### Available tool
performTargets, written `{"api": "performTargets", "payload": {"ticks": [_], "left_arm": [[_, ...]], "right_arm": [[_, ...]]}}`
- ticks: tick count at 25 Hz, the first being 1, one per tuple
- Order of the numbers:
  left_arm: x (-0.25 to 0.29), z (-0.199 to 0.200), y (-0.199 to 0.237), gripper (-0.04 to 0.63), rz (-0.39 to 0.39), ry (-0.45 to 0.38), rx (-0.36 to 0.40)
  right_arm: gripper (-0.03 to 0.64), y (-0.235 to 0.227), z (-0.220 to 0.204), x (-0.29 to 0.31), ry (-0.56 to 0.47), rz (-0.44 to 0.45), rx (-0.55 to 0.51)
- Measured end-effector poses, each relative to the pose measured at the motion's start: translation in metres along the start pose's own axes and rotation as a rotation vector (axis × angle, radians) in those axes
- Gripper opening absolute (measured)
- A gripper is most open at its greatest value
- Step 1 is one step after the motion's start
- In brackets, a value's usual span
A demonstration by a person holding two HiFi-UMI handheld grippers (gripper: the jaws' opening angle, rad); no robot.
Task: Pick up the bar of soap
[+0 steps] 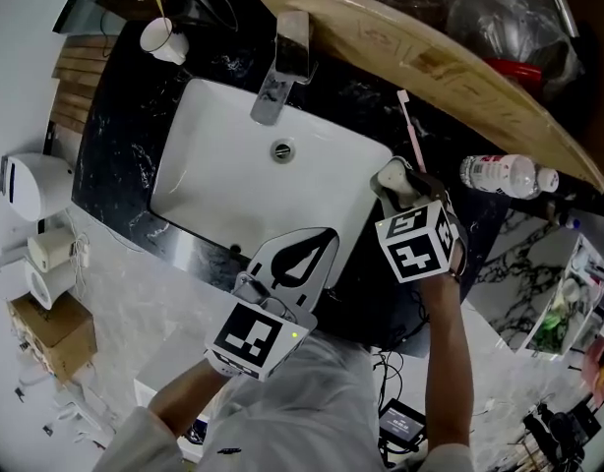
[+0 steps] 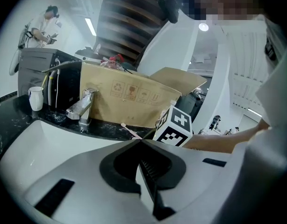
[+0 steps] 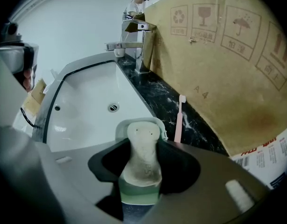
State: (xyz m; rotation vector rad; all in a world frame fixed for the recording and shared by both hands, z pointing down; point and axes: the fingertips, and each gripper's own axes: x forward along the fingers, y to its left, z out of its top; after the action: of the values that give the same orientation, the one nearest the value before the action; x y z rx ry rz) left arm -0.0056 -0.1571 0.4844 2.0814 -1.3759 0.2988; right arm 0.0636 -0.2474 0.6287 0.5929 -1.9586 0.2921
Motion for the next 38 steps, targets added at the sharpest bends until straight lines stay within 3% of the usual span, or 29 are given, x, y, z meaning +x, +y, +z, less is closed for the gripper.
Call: {"api": "performTargets", "payload": {"ticks": [4,16,38], "left_arm": [[-0.005,-0.001,-0.001,0.000,0.006,-0.003,0.002],[-0.013,-0.001,-0.001,0.000,0.023,-0.009,0.031],[-0.026,0.024,-0.025,0.000,0.016,-0.036,0.106]], "right_arm": [[0.193,0.000,0.002,-0.001,-0.014,-0.001,0.003],[0.191,-0.009,0.011,-0.022,-0.218,-0.077,0.070],[0.189,-0.026,0.043,-0.134,-0.561,-0.153,0.188]]}}
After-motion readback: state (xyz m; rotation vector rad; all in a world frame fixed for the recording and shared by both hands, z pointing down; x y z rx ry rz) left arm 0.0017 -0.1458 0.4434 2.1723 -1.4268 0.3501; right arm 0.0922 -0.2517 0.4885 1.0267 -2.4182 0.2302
